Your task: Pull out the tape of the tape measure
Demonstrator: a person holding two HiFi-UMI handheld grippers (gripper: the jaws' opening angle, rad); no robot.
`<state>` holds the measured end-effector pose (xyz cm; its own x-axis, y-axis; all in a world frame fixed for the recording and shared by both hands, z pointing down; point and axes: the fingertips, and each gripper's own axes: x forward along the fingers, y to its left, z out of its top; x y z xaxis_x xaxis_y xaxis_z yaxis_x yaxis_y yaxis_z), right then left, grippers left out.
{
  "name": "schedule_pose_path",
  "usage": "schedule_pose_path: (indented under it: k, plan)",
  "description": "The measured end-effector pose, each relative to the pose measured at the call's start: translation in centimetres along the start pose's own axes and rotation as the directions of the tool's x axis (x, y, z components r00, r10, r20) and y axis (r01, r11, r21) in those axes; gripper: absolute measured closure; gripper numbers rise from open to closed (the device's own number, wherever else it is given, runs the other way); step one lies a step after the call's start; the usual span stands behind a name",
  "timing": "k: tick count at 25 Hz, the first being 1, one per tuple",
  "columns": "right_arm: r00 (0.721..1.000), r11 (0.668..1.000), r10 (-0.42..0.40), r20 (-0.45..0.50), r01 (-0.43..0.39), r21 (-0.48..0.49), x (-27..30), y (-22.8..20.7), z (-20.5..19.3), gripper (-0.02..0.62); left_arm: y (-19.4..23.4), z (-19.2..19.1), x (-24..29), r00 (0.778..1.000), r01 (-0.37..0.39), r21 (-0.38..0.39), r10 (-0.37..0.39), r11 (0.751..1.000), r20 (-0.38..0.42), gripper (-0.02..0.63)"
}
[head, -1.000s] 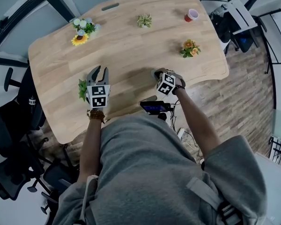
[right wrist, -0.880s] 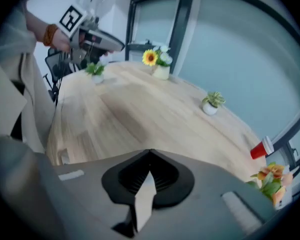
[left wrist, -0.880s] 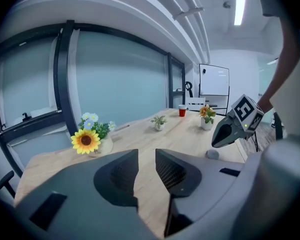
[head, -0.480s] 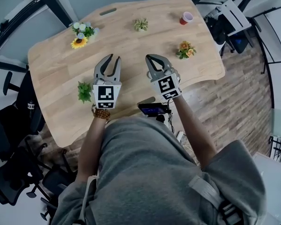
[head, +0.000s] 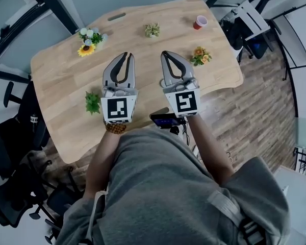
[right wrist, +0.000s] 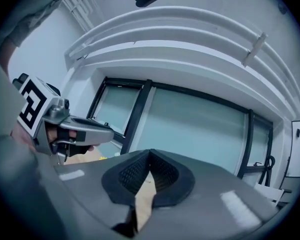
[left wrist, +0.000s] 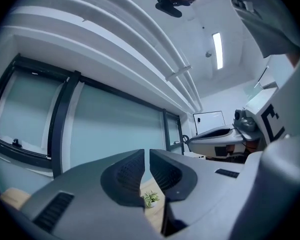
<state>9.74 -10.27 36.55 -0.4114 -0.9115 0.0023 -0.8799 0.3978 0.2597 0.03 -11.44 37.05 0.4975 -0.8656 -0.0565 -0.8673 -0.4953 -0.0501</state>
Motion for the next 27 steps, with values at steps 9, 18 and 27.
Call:
schedule_pose_path:
  k: [9, 18, 27]
  plan:
    - [0.999, 1.0, 0.013, -0.029, -0.012, 0.012, -0.3, 1.6, -1.3, 0.586, -1.7, -1.9, -1.1, 0.999, 0.021, 0.043, -0.019, 0.999, -0.041, 0.597]
    - [0.996, 0.998, -0.009, -0.094, 0.015, 0.06, -1.0, 0.8, -4.2, 0.586, -2.3, -2.7, -1.5, 0.997, 0.048, 0.054, -0.044, 0.997, -0.07, 0.597]
    - [0.973, 0.99, -0.049, -0.224, 0.077, 0.119, -2.5, -0.6, -10.5, 0.586, -2.2, -3.4, -2.4, 0.995, 0.046, 0.061, -0.04, 0.997, -0.089, 0.597]
